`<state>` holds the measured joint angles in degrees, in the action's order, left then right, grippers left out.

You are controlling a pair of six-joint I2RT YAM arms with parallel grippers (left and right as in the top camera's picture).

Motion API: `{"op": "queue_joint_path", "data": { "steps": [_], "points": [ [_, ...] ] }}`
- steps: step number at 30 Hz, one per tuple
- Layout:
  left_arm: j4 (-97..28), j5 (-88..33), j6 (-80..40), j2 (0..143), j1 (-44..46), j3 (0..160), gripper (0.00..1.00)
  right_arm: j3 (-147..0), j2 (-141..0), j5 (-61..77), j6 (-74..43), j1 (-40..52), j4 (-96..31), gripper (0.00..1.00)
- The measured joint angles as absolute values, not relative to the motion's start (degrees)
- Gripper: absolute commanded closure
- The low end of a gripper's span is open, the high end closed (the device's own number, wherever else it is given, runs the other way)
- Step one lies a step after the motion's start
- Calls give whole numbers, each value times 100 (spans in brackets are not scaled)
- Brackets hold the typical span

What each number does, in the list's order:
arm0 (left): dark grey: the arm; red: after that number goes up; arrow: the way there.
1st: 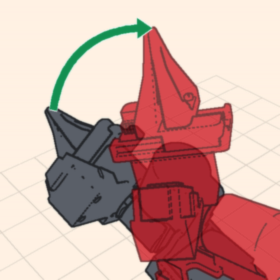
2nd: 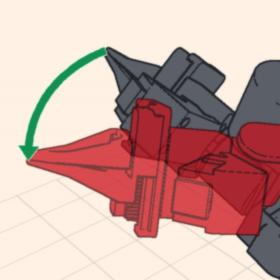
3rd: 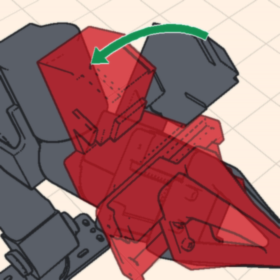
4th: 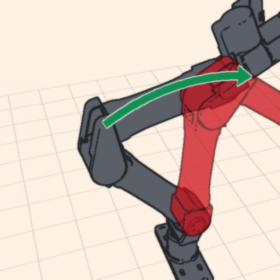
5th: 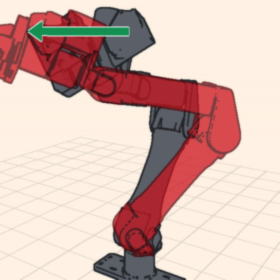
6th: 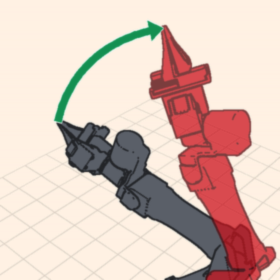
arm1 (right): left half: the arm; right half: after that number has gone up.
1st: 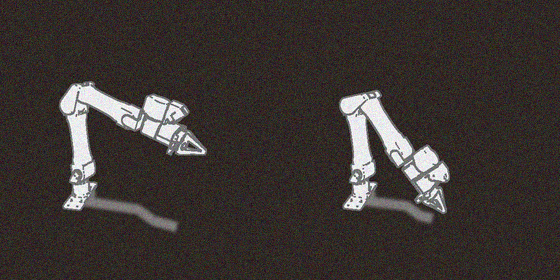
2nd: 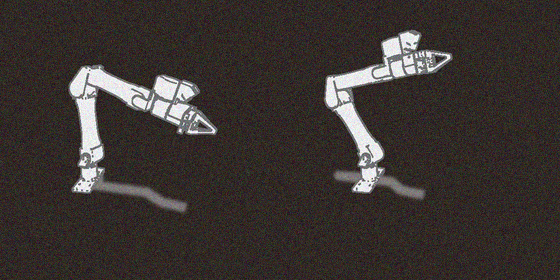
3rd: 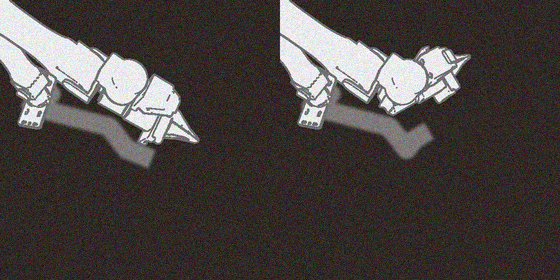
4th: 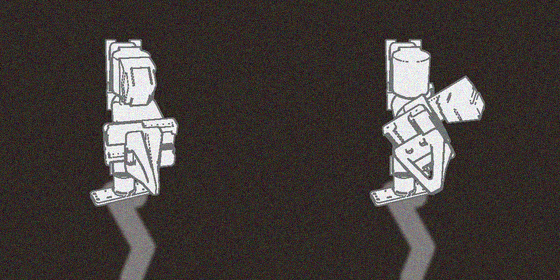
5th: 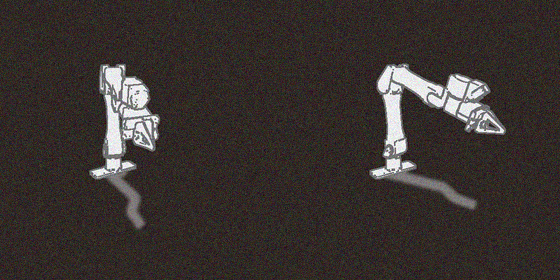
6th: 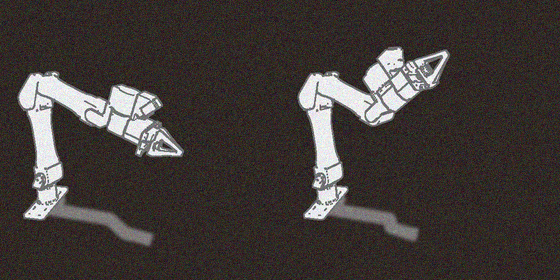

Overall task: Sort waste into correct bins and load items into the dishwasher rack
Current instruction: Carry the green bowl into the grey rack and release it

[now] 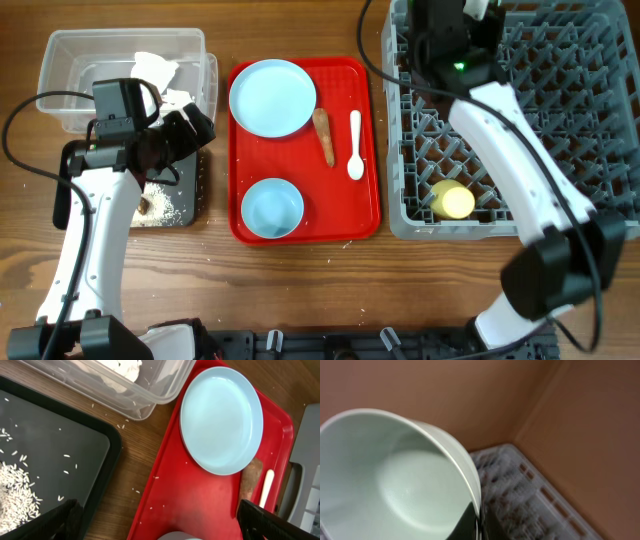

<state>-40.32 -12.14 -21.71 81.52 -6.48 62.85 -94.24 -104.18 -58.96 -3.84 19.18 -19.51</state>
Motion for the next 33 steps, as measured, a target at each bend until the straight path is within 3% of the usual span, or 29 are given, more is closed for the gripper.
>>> {"op": "queue_joint_path", "data": {
  "steps": [4,9,29,33],
  "points": [
    [-4036,-1216,-2171,8152,-650,6285,0,-9413,-11201,-6289,996,1900,-578,96],
    [-4036,-1216,-2171,8152,-650,6285,0,-9413,-11904,-6438,2084,1903,158,96],
    [-4036,-1219,-2171,8152,-650,6285,0,-9413,-12654,-6453,2587,1848,458,96],
    [-4036,-1219,-2171,8152,-650,6285,0,-9437,-12654,-6552,2849,2038,-180,75]
  ]
}}
